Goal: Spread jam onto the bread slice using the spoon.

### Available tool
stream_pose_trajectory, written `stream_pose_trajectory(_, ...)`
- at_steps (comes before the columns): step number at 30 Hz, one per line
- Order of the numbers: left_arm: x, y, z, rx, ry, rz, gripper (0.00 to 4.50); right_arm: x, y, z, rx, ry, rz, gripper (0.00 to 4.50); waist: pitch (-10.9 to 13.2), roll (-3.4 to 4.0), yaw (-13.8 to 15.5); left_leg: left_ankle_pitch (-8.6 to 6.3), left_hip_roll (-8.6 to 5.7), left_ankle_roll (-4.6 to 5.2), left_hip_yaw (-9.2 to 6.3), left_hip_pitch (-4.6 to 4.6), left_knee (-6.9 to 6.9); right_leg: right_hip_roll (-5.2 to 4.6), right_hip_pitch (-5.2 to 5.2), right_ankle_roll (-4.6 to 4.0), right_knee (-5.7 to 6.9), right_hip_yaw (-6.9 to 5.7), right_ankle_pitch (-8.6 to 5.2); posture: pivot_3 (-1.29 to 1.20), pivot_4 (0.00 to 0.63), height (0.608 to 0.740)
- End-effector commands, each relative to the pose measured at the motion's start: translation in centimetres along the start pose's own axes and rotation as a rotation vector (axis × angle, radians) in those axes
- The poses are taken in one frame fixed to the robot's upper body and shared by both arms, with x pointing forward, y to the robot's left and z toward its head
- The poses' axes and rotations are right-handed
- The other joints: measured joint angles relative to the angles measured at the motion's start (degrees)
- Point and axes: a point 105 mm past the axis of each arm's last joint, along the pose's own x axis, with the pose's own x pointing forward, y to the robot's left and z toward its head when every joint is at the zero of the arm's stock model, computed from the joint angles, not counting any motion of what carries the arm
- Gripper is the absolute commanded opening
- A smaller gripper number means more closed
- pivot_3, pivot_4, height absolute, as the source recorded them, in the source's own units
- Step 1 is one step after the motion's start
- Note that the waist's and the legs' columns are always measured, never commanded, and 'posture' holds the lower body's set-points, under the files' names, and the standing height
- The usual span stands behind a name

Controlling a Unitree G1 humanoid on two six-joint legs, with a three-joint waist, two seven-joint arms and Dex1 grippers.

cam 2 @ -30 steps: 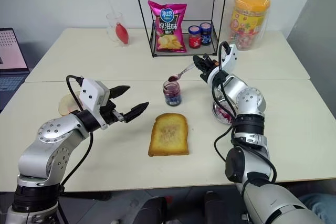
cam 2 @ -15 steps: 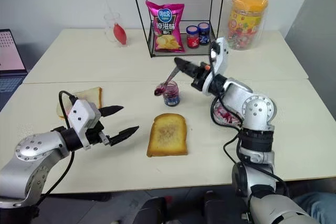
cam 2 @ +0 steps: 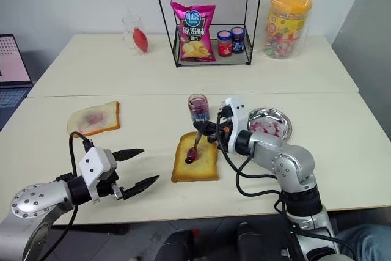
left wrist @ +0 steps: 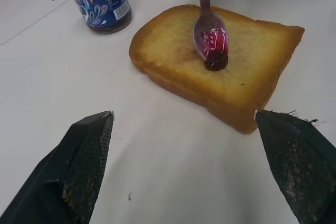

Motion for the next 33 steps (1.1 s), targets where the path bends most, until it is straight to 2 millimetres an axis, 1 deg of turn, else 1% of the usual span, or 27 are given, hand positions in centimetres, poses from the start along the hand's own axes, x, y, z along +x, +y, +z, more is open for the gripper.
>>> stream_pose_trajectory(1, 0.6, -0.5, 1.2, 0.051, -0.040, -0.014, 4.50, -0.2, 0.5, 0.7, -0.150, -0.018, 0.012, 0.04, 0.0, 0.00, 0.0, 0.00, 0.00, 0.00, 0.00, 0.00, 0.00, 0.00, 0.00, 0.00, 0.00, 0.00, 0.00, 0.00, 0.150, 0.740)
stream_pose_trajectory(6, 1.0, -0.7, 1.4, 0.055, -0.046, -0.024, 4.50, -0.5, -0.2, 1.8, -0.278, -0.051, -0.035, 0.04, 0.0, -0.01, 0.1, 0.00, 0.00, 0.00, 0.00, 0.01, 0.01, 0.00, 0.01, 0.09, 0.00, 0.00, 0.05, 0.00, 0.150, 0.740)
stream_pose_trajectory(8, 1.2, -0.7, 1.6, 0.057, -0.055, -0.027, 4.50, -0.9, -0.5, 2.7, -0.317, -0.075, -0.047, 0.04, 0.0, -0.01, 0.2, 0.00, 0.00, 0.00, 0.00, 0.01, 0.03, 0.00, 0.02, 0.08, 0.00, 0.01, 0.05, 0.00, 0.150, 0.740)
stream_pose_trajectory(9, 1.3, -0.8, 1.7, 0.057, -0.060, -0.028, 4.50, -1.2, -0.4, 3.5, -0.324, -0.095, -0.050, 0.04, 0.0, -0.01, 0.2, 0.00, -0.01, 0.00, 0.00, 0.01, 0.05, 0.00, 0.03, 0.08, 0.00, 0.01, 0.05, 0.00, 0.150, 0.740)
stream_pose_trajectory(12, 1.4, -0.8, 1.9, 0.061, -0.072, -0.029, 4.50, -1.9, 0.0, 4.8, -0.308, -0.132, -0.032, 0.04, 0.0, -0.02, 0.2, 0.00, -0.03, 0.00, 0.01, 0.00, 0.09, -0.01, 0.04, 0.08, -0.01, 0.03, 0.04, 0.00, 0.150, 0.740)
stream_pose_trajectory(14, 1.4, -0.8, 1.9, 0.064, -0.075, -0.027, 4.50, -2.3, 0.0, 5.3, -0.269, -0.145, -0.024, 0.04, 0.0, -0.02, 0.2, 0.00, -0.03, 0.00, 0.01, 0.00, 0.07, -0.01, 0.04, 0.19, -0.01, 0.02, 0.11, 0.00, 0.150, 0.740)
stream_pose_trajectory(16, 1.4, -0.9, 1.8, 0.065, -0.074, -0.028, 4.50, -2.7, 0.0, 5.4, -0.186, -0.151, -0.005, 0.04, 0.0, -0.02, 0.2, 0.00, -0.02, 0.00, 0.00, 0.00, 0.04, -0.01, 0.03, 0.18, -0.01, 0.02, 0.10, 0.00, 0.150, 0.740)
stream_pose_trajectory(21, 1.2, -1.0, 1.7, 0.069, -0.077, -0.032, 4.50, -2.7, 0.8, 4.0, 0.053, -0.135, 0.079, 0.04, 0.0, -0.02, 0.1, 0.00, 0.00, 0.00, -0.01, 0.00, 0.01, 0.01, 0.02, 0.17, 0.01, 0.01, 0.10, 0.00, 0.150, 0.740)
stream_pose_trajectory(25, 0.7, -1.1, 1.1, 0.077, -0.067, -0.034, 4.50, -1.8, 0.4, 2.5, 0.199, -0.136, 0.063, 0.04, 0.0, -0.02, 0.1, 0.00, 0.02, 0.00, -0.01, 0.02, 0.03, 0.02, 0.02, 0.17, 0.04, 0.02, 0.10, 0.00, 0.150, 0.740)
stream_pose_trajectory(28, 0.4, -1.2, 0.4, 0.069, -0.049, -0.035, 4.50, -1.1, -0.2, 1.7, 0.256, -0.134, 0.036, 0.04, 0.0, -0.02, 0.1, 0.00, 0.00, 0.00, 0.03, 0.02, 0.06, 0.01, 0.02, 0.17, 0.04, 0.04, 0.10, 0.00, 0.150, 0.740)
stream_pose_trajectory(31, 0.4, -1.3, 0.3, 0.068, -0.047, -0.040, 4.50, -0.7, -0.8, 1.0, 0.270, -0.120, 0.017, 0.04, 0.0, -0.02, 0.1, 0.00, 0.00, 0.00, 0.02, 0.01, 0.06, 0.01, 0.02, 0.17, 0.04, 0.04, 0.10, 0.00, 0.150, 0.740)
stream_pose_trajectory(33, 0.5, -1.3, 0.4, 0.062, -0.052, -0.036, 4.50, -0.4, -1.7, 0.2, 0.282, -0.105, -0.014, 0.04, 0.0, -0.02, 0.1, 0.00, 0.00, 0.00, 0.01, 0.01, 0.05, 0.01, 0.02, 0.17, 0.04, 0.02, 0.10, 0.00, 0.150, 0.740)
